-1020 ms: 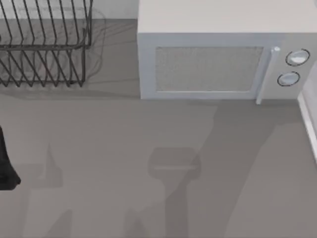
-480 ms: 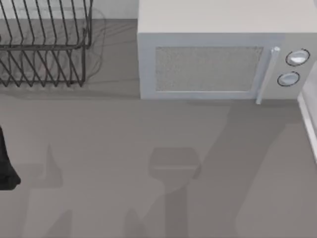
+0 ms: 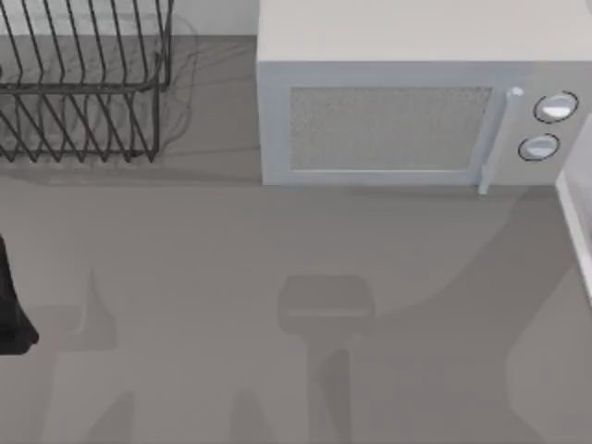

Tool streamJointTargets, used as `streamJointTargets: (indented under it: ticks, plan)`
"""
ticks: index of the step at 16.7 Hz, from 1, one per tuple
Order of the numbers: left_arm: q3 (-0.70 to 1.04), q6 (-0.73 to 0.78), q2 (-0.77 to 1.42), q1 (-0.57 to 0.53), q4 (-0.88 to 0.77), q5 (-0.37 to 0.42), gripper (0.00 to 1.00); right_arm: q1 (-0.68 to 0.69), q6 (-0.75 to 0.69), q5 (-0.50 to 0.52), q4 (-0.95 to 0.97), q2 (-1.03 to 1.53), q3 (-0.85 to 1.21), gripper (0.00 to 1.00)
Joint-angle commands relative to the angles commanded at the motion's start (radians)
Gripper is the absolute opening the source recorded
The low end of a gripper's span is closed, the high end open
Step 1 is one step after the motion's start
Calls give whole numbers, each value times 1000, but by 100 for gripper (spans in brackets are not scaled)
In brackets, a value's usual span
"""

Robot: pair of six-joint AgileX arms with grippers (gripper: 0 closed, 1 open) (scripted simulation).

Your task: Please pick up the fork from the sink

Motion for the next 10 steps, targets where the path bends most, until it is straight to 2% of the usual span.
streamJointTargets:
  ticks: [4,10]
  plan:
    - [0,0,0,0,0,0,100,0,0,0,8,7,-5,100]
    - [0,0,0,0,0,0,100,0,0,0,8,7,-5,55]
